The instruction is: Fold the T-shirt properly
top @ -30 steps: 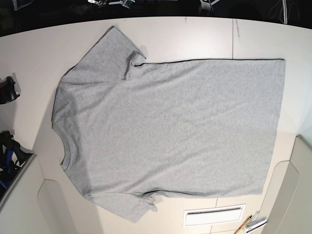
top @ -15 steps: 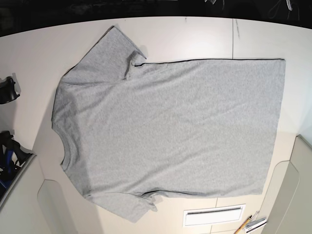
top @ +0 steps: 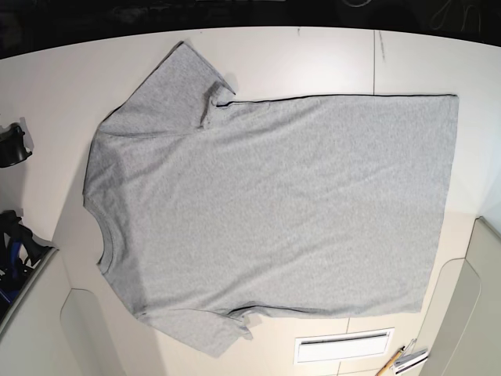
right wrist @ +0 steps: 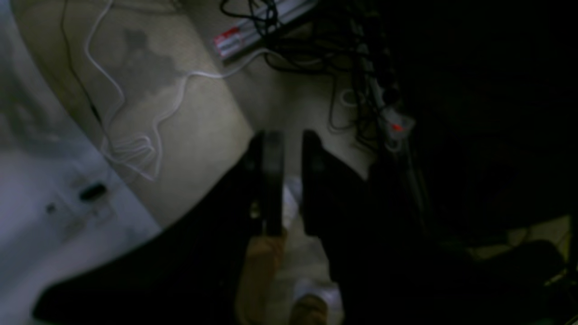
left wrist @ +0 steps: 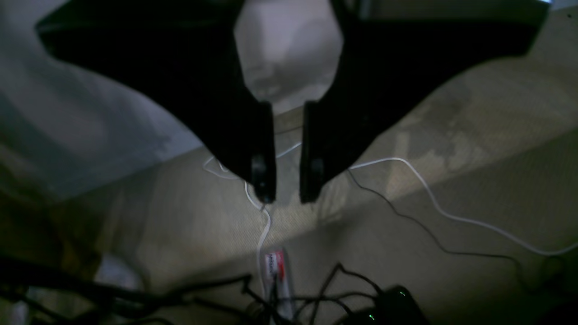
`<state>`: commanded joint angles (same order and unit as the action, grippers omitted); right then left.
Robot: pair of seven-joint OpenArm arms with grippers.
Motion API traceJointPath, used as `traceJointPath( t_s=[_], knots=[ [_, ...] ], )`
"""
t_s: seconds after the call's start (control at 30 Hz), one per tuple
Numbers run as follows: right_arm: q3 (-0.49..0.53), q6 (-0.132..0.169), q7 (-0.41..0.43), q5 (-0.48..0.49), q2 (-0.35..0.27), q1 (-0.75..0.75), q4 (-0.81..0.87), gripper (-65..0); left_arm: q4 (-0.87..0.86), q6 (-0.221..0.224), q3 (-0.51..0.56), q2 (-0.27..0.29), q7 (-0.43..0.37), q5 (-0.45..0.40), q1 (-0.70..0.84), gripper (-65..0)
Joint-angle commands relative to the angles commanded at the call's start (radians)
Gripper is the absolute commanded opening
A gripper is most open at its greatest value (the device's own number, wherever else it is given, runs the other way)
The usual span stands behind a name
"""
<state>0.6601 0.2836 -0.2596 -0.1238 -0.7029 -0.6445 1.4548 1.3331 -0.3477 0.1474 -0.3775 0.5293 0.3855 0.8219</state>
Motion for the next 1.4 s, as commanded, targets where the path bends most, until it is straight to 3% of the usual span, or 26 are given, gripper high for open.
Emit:
traceJointPath(
  t_s=[0.27,0.33,0.57,0.73,0.87,0.93,1.03,1.1,1.17,1.2,1.23,1.27,1.33,1.4],
  knots=[
    [-0.013,-0.011,-0.060,-0.001,-0.101,-0.052,0.216,-58.2,0.280,-0.001,-0.274,-0.003,0.031,0.000,0.148,-55.1],
    [-0.040,-0.027,-0.084,0.000,-0.100,-0.051,0.250,-58.2,0.330,-0.001,-0.322,-0.003,0.053,0.025,0.175,-55.1],
    [-0.201,-0.026,-0.085,0.063,-0.100,-0.052,0.389,-58.3,0.494,-0.008,-0.471,-0.003,0.063,0.097,0.268,-55.1],
    [-0.308,-0.026,-0.093,0.141,-0.100,-0.051,0.523,-61.7,0.631,-0.008,-0.558,-0.003,0.214,0.097,0.281,-55.1],
    [-0.397,-0.027,-0.118,0.171,-0.092,-0.051,0.607,-61.6,0.697,-0.008,-0.624,-0.003,0.208,0.098,0.280,-55.1],
    [-0.427,-0.057,-0.142,0.188,-0.092,-0.044,0.612,-61.6,0.710,-0.008,-0.642,-0.003,0.207,0.097,0.270,-55.1],
    [-0.462,-0.064,-0.188,0.174,-0.082,-0.028,0.612,-61.5,0.710,-0.008,-0.647,-0.022,0.204,0.096,0.238,-55.1],
    [-0.493,-0.084,-0.221,0.155,-0.035,-0.015,0.612,-58.1,0.710,-0.008,-0.647,-0.041,0.204,0.085,0.219,-55.0],
    [-0.534,-0.114,-0.259,0.199,0.024,-0.012,0.612,-42.6,0.710,-0.008,-0.647,-0.055,0.205,0.063,0.198,-51.7],
    [-0.559,-0.114,-0.275,0.242,0.048,-0.013,0.612,-33.3,0.710,-0.008,-0.647,-0.056,0.208,0.050,0.186,-46.2],
    [-0.585,-0.119,-0.296,0.274,0.071,-0.012,0.611,-28.3,0.710,-0.008,-0.647,-0.060,0.209,0.034,0.173,-39.4],
    [-0.616,-0.124,-0.310,0.302,0.095,-0.013,0.611,-27.7,0.710,-0.008,-0.647,-0.064,0.208,0.029,0.163,-33.7],
    [-0.687,-0.120,-0.330,0.386,0.140,-0.013,0.610,-27.7,0.710,-0.008,-0.647,-0.073,0.209,0.029,0.151,-30.3],
    [-0.764,-0.079,-0.341,0.489,0.194,-0.013,0.597,-27.7,0.710,-0.008,-0.647,-0.074,0.225,0.028,0.132,-30.4]
  ],
)
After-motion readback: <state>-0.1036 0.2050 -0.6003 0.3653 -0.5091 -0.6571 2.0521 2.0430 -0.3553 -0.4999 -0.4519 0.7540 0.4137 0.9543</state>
